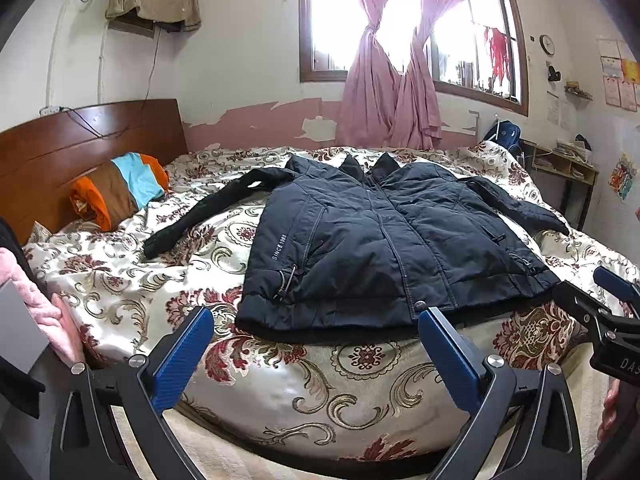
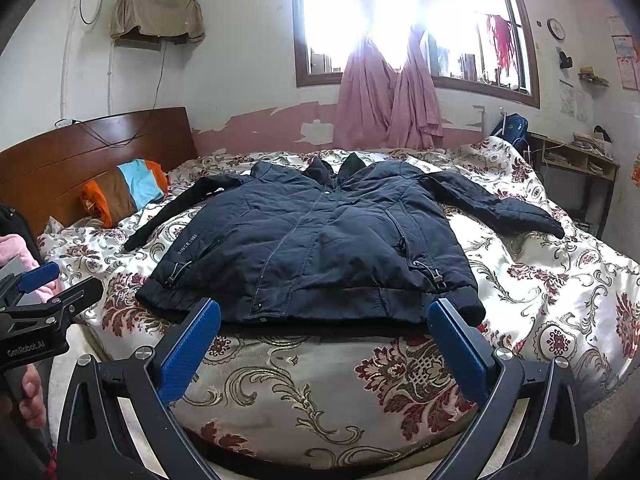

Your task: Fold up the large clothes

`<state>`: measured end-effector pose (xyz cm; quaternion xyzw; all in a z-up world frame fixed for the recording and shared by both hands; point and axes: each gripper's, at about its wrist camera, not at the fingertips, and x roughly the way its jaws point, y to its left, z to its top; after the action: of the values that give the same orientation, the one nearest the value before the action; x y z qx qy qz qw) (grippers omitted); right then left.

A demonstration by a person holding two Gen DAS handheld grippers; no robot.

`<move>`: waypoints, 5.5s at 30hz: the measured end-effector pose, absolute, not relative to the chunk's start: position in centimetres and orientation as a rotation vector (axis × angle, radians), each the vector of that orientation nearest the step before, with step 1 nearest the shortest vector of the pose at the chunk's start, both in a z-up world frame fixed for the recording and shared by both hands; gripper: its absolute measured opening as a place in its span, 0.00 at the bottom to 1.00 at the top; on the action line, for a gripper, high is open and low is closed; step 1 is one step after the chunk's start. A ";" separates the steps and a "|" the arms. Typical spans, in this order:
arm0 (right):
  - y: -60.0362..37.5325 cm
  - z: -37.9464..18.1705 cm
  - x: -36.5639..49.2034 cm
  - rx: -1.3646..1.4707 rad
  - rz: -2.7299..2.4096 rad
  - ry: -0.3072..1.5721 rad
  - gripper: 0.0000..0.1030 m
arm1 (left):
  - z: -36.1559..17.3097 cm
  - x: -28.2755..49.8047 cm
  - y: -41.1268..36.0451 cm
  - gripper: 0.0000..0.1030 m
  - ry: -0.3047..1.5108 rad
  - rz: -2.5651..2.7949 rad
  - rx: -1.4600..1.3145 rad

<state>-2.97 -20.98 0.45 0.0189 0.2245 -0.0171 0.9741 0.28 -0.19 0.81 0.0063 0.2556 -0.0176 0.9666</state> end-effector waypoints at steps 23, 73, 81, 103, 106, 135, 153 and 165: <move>-39.0 -3.4 12.1 0.283 -0.158 0.558 0.99 | -0.6 21.1 -7.0 1.00 0.699 -0.219 0.020; -42.0 12.0 43.1 0.043 -0.121 0.164 0.06 | -1.0 45.9 -10.1 0.99 0.796 -0.324 -0.185; -23.8 8.2 45.9 -0.213 0.146 0.292 0.06 | 0.4 43.5 3.7 0.99 0.737 -0.146 -0.259; -24.7 2.0 38.4 -0.337 0.271 0.590 0.75 | -2.6 44.9 1.7 1.00 0.676 -0.194 -0.210; -30.8 2.6 38.7 -0.222 0.106 0.557 0.75 | -3.7 46.4 -1.4 1.00 0.697 -0.193 -0.134; -36.8 -2.9 40.0 0.070 0.032 0.703 0.68 | -3.2 41.3 6.7 1.00 0.691 -0.073 -0.207; -11.8 -3.7 45.2 -0.140 0.255 0.759 0.72 | -13.4 38.1 31.8 1.00 0.728 0.123 -1.022; -7.6 -7.2 50.8 -0.063 0.109 0.798 0.72 | -18.9 41.5 37.2 1.00 0.689 0.159 -1.302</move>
<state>50.81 -7.62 -7.20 -0.0306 0.3882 0.0532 0.9195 41.47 37.21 -18.87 -0.5930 0.3139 0.0725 0.7380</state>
